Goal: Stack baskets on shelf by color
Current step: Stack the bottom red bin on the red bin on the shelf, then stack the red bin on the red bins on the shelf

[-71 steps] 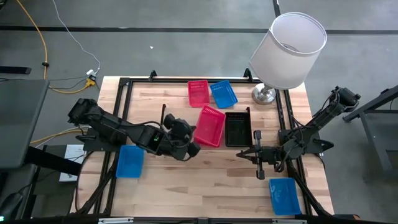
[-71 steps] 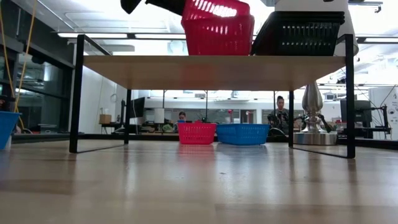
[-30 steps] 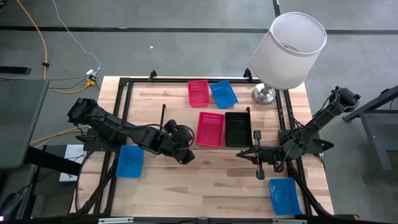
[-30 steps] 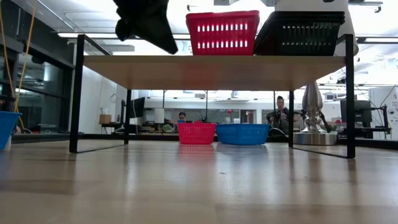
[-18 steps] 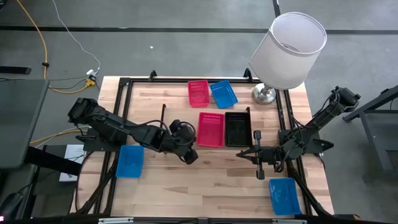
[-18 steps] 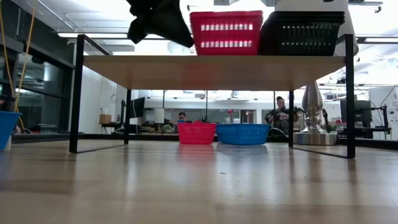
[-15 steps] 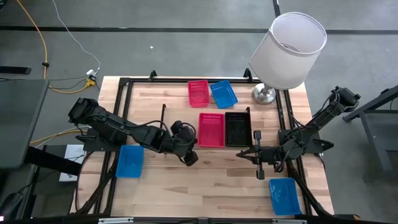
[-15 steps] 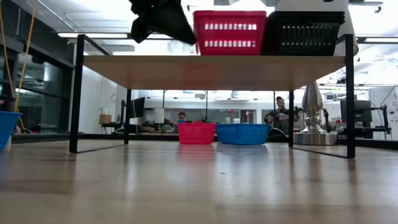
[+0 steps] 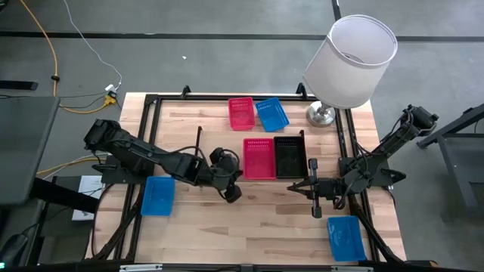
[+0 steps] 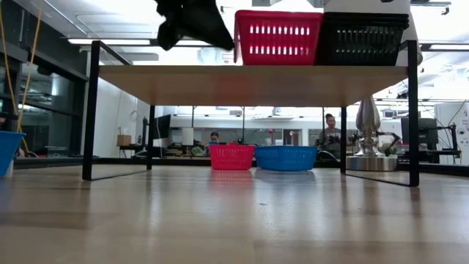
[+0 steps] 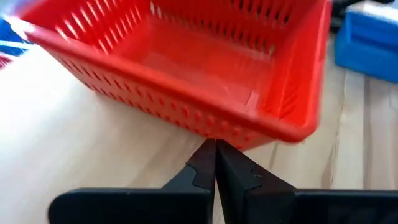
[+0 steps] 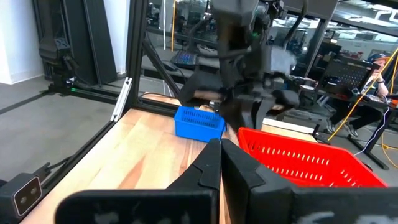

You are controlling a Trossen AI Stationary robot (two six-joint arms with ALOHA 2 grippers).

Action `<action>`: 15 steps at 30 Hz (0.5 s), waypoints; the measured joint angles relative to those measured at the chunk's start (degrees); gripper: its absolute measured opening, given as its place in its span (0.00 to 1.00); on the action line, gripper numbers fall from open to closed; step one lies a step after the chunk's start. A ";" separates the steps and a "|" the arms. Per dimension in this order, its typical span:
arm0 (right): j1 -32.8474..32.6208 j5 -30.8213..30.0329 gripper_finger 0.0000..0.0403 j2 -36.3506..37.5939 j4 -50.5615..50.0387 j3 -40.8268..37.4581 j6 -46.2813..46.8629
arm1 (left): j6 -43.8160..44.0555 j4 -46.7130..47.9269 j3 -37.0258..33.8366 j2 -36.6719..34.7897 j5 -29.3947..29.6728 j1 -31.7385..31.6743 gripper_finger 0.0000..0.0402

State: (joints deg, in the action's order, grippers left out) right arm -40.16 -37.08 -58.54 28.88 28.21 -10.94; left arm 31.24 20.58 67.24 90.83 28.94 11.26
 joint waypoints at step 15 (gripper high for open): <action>0.01 0.00 0.00 0.00 -0.28 0.00 -0.01 | -5.61 12.77 0.68 -17.37 26.36 5.59 0.00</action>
State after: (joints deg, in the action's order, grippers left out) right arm -40.15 -37.08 -58.54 28.60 28.21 -10.95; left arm 25.63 33.35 67.92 73.45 55.30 16.85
